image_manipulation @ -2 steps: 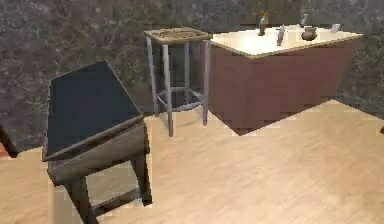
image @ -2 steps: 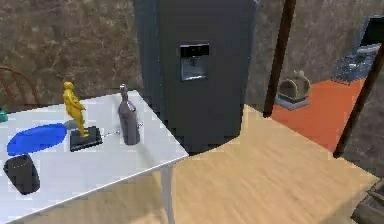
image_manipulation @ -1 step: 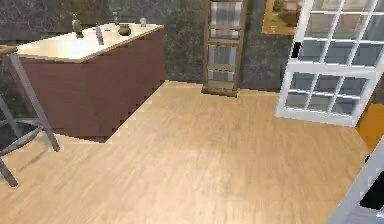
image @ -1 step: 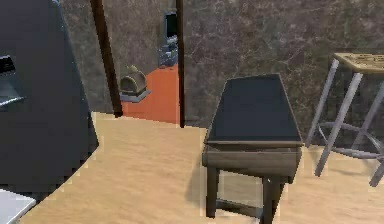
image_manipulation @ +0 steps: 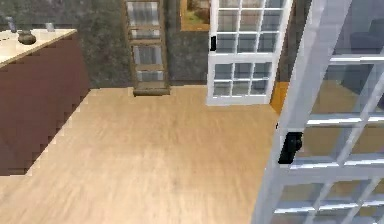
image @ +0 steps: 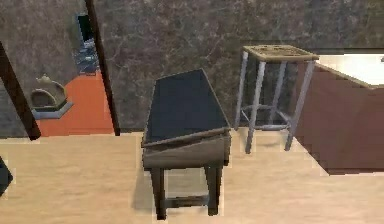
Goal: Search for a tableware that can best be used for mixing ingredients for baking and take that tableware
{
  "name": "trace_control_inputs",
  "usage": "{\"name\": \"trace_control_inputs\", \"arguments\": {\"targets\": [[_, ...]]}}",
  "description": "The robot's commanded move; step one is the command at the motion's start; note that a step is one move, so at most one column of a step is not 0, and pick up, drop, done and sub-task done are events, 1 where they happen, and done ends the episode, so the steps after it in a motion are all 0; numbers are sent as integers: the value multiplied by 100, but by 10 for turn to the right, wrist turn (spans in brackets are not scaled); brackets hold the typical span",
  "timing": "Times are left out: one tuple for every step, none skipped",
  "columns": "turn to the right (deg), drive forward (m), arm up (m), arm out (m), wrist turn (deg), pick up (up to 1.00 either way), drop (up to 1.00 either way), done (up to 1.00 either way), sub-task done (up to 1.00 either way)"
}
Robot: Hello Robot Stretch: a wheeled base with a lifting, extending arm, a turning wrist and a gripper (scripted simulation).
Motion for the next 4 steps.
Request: {"name": "trace_control_inputs", "arguments": {"targets": [[0,15,0,0,0,0,0,0,0],[450,0,0,0,0,0,0,0,0],[390,0,0,0,0,0,0,0,0],[0,85,0,0,0,0,0,0,0]]}}
